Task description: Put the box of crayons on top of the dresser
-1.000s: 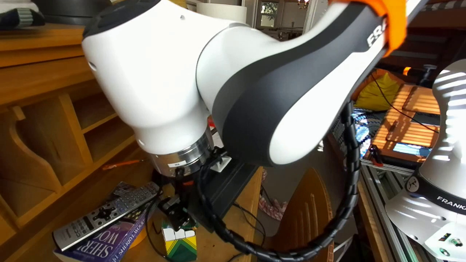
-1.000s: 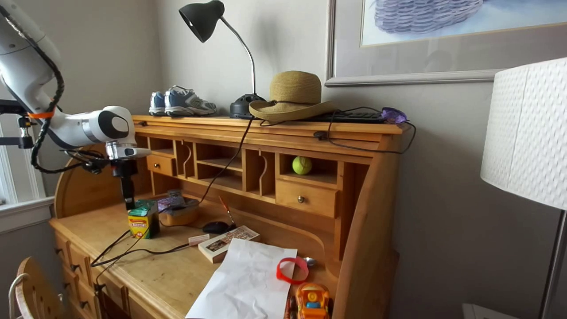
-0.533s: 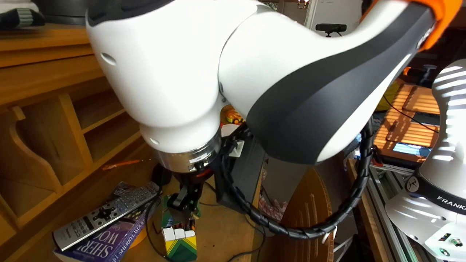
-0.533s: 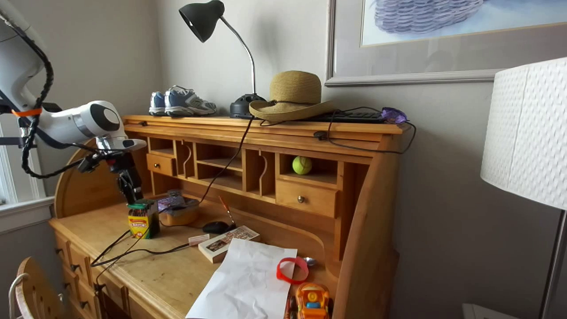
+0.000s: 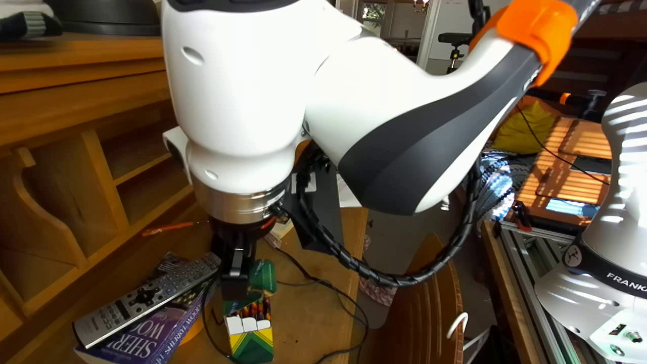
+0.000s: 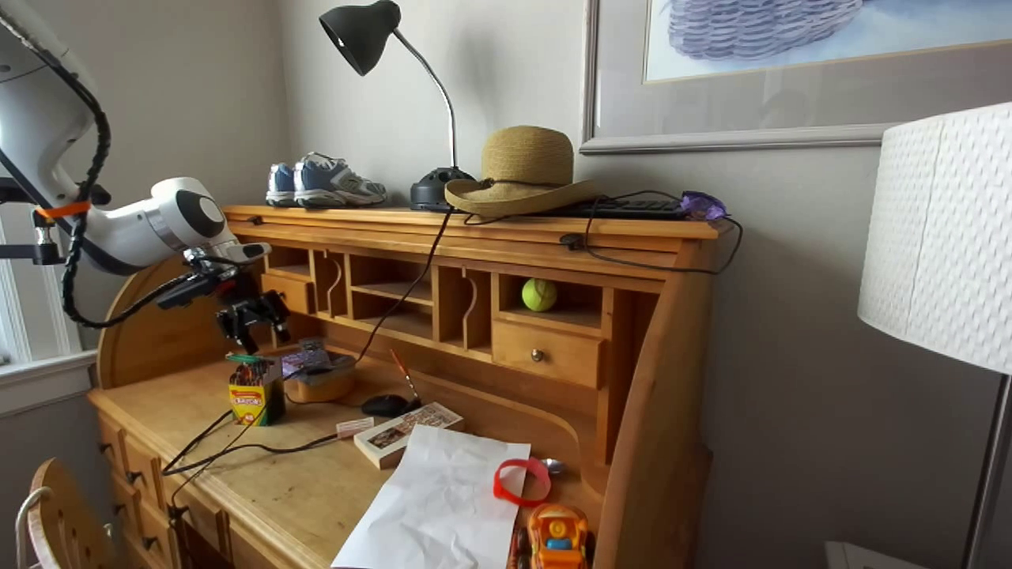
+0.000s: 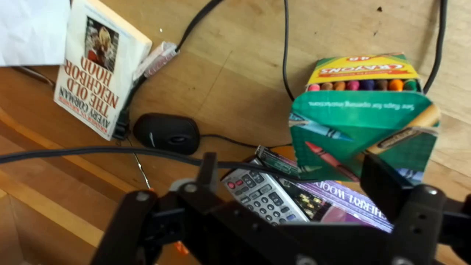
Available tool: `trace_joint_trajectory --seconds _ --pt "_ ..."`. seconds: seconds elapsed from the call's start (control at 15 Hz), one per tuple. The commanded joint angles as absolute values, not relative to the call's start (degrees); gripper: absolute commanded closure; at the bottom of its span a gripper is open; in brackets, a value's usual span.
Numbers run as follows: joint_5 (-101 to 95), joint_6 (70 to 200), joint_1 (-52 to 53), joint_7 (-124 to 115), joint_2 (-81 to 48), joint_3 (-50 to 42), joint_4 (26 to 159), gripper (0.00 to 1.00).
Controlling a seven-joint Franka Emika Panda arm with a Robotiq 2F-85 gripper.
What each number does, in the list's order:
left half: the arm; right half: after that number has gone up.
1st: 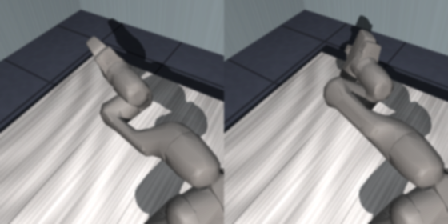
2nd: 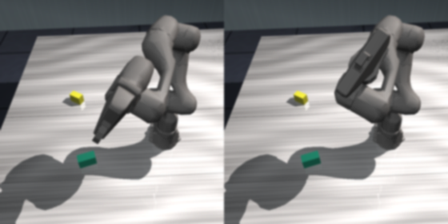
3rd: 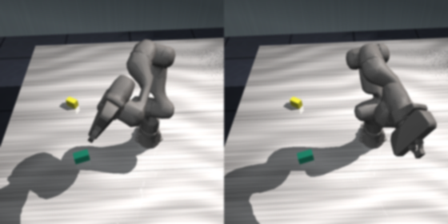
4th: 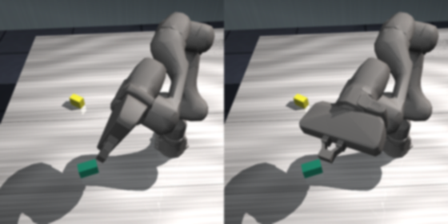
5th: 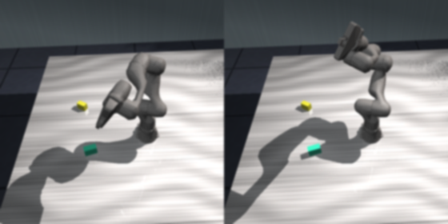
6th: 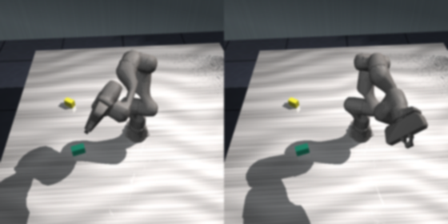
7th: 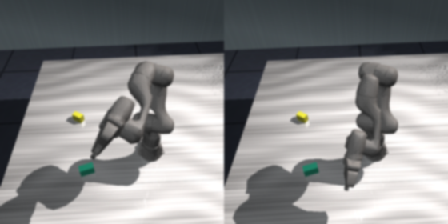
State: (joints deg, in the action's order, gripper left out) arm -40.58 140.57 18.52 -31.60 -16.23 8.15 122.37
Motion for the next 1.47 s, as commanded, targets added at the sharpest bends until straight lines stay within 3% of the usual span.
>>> trace_joint_trajectory --seconds 0.0,0.33,0.53,1.4 --pt "-39.46 150.42 15.73 -20.20 -17.23 8.25 124.19 0.00" --pt "-28.61 159.83 11.33 0.93 -19.21 12.03 126.22 0.00" --pt "-20.90 158.92 10.24 10.96 -19.86 14.21 125.95 0.00" --pt "-13.77 152.36 12.49 7.35 -17.55 12.64 125.83 0.00"
